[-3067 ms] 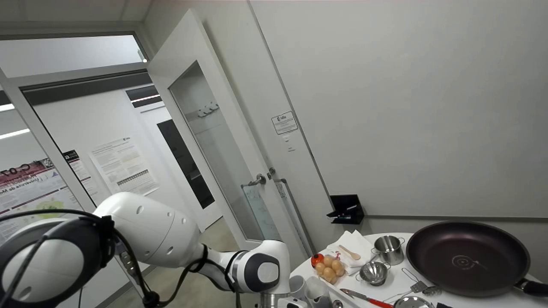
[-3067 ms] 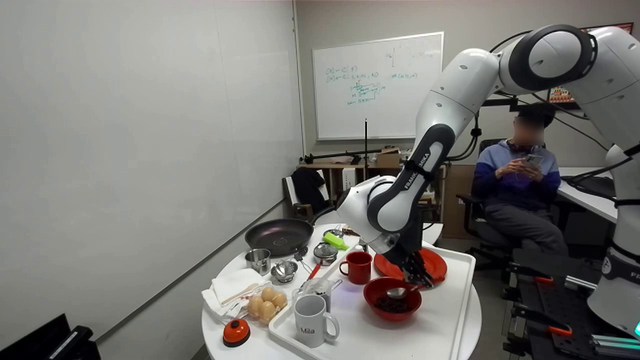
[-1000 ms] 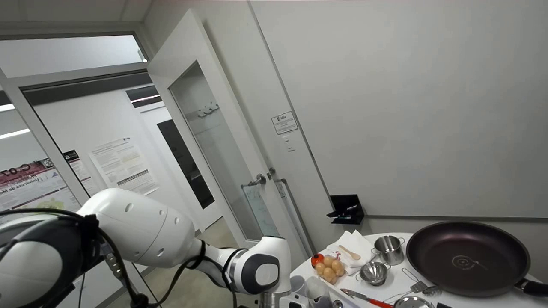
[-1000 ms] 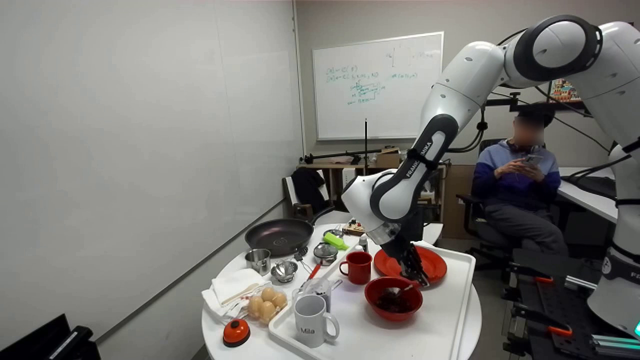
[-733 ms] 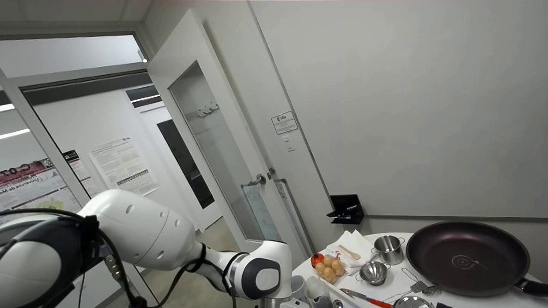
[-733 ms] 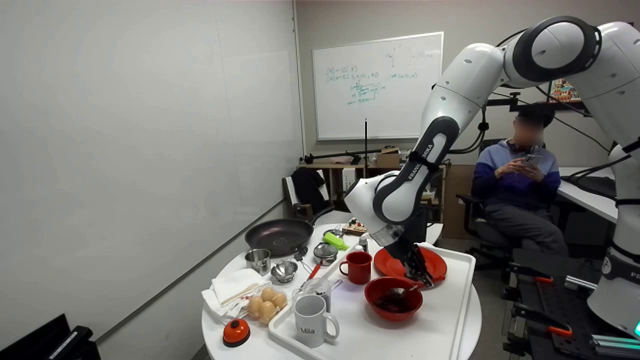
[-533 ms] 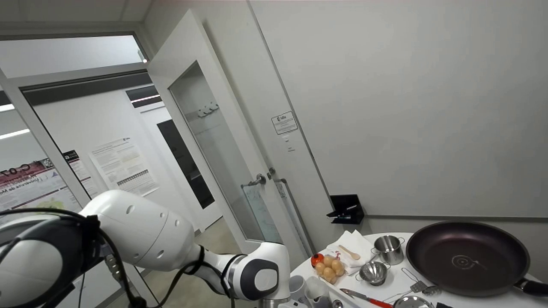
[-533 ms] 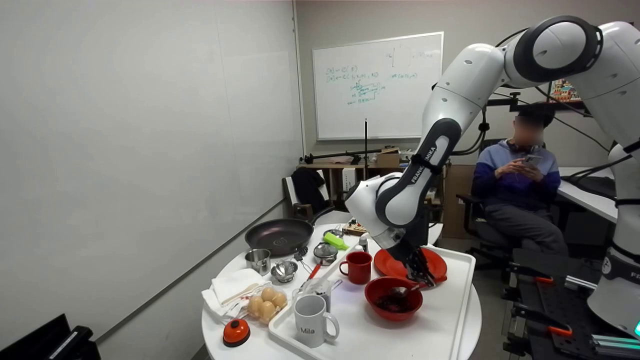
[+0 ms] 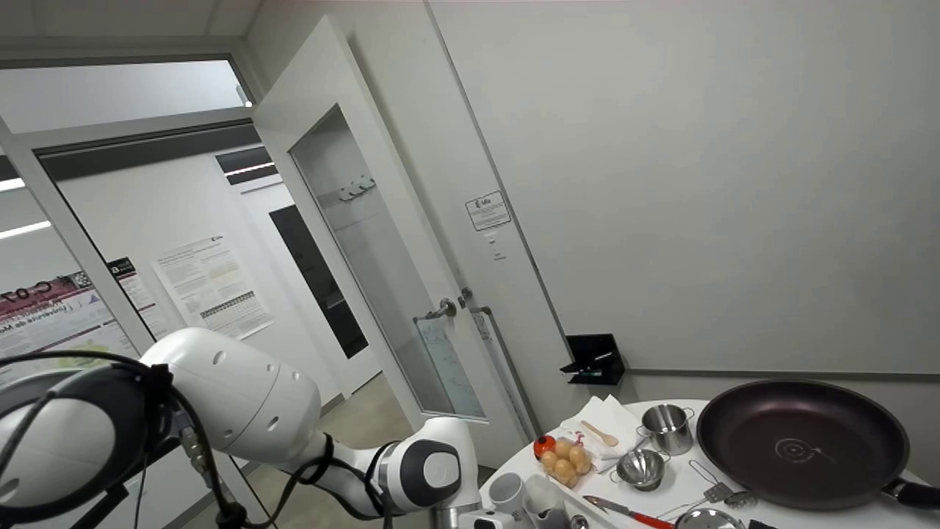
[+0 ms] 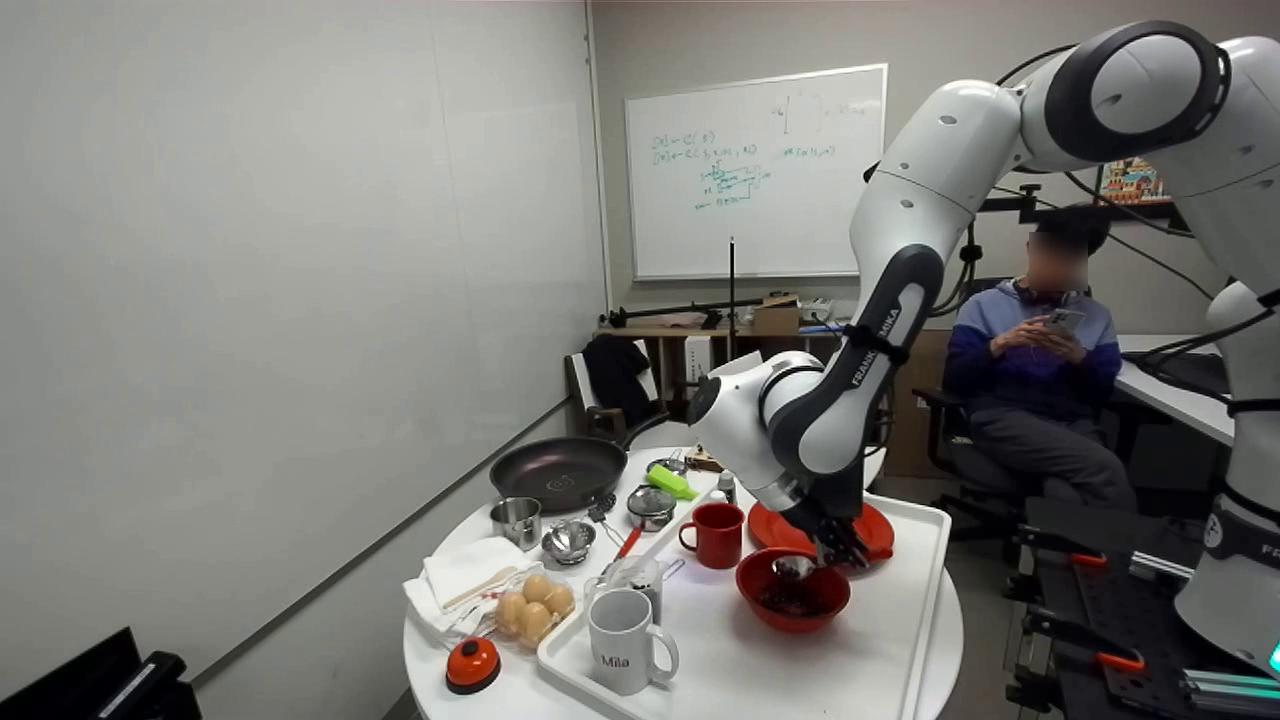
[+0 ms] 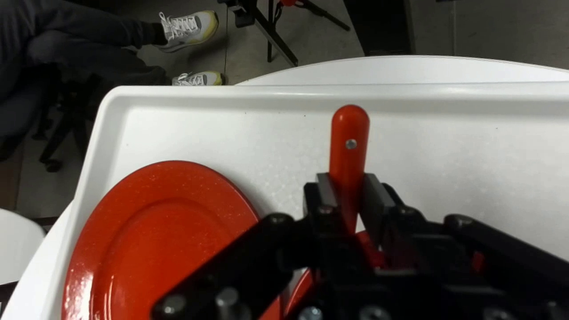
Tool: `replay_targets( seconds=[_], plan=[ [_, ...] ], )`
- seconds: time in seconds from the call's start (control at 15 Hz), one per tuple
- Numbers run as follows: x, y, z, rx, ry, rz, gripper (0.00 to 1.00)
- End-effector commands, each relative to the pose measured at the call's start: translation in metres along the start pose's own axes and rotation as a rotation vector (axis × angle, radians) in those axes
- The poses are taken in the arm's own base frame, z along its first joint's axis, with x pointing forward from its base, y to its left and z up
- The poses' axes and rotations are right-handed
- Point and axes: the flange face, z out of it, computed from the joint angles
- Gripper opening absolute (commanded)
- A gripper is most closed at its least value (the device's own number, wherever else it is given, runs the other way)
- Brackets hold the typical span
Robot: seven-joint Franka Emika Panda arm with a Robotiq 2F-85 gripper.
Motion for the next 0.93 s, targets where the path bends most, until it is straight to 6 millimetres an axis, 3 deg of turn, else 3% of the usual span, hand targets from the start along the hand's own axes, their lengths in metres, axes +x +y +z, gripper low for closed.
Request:
replay_targets(
  seconds=[0.0,0.87],
  plan=[
    [-0.012,-0.002,-0.007,-0.06,0.041,0.03,0.05],
    [-0.027,-0.017,-0.004,-0.247,0.104,0.097,0.05]
  ],
)
